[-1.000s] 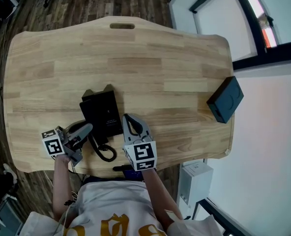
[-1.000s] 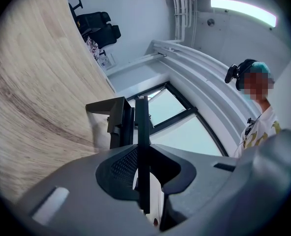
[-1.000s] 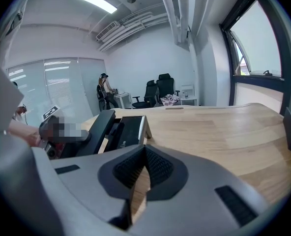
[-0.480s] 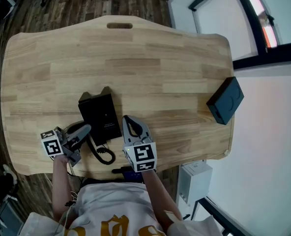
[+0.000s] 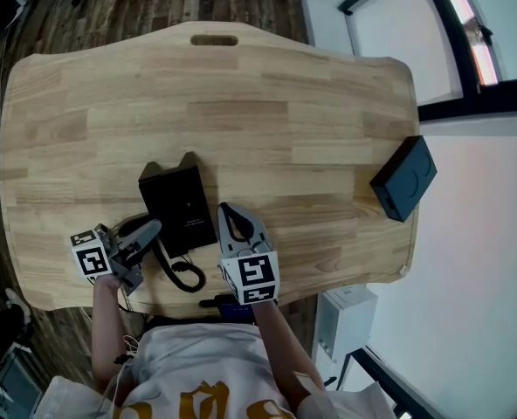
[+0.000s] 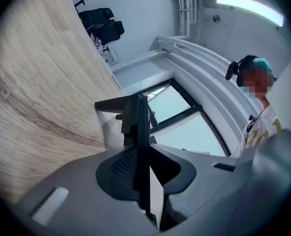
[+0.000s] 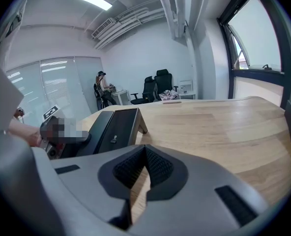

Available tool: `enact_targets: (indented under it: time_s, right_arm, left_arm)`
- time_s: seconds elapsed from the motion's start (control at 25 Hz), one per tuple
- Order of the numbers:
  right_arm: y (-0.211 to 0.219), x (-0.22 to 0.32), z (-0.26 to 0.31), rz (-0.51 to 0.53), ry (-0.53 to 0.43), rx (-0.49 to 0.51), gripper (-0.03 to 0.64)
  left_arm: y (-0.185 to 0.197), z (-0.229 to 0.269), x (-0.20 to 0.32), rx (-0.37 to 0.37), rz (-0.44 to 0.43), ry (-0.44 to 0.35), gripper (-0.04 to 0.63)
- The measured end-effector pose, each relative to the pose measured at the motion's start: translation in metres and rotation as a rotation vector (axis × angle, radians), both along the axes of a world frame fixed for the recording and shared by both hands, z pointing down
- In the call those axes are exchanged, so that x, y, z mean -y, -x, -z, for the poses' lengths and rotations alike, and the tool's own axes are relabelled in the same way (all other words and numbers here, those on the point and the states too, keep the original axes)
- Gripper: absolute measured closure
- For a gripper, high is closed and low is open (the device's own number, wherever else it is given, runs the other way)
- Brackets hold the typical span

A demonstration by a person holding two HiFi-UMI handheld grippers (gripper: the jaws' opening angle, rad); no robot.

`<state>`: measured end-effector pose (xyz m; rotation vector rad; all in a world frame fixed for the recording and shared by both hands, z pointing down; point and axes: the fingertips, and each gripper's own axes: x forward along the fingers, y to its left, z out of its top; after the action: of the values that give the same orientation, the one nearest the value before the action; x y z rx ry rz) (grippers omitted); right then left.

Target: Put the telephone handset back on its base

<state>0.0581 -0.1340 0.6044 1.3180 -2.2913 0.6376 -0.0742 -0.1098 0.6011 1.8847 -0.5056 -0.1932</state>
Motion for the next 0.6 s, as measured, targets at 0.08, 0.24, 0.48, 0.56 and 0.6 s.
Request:
enact_targets:
  time_s: [0.08, 0.24, 0.48, 0.56, 0.6]
  right_arm:
    - [0.0007, -0.0048, -0.0029, -0.001, 0.012, 0.002, 0.611]
    - [0.0023, -0.0092, -0.0074, 0.005, 0.020, 0.003, 0.611]
    - [-0.0005, -0.0028, -0.0050, 0.001, 0.012, 0.011, 0.611]
    - [-0.0020, -0.0020, -0.0045, -0.001, 0.010, 0.011, 0.611]
    - [-0.0026, -0.0019, -0.0047, -0.002, 0.010, 0.011, 0.611]
  left_arm:
    - [-0.0001, -0.0004, -0.0004, 0.010, 0.001, -0.001, 0.525]
    - [0.0002, -0.0006, 0.0006, 0.026, -0.001, -0.009, 0.525]
    - [0.0015, -0.0022, 0.0020, 0.041, 0.002, -0.018, 0.525]
    - [0.0015, -0.0031, 0.0025, 0.049, 0.003, -0.024, 0.525]
    - [0.0013, -0.0035, 0.0029, 0.055, 0.003, -0.029, 0.525]
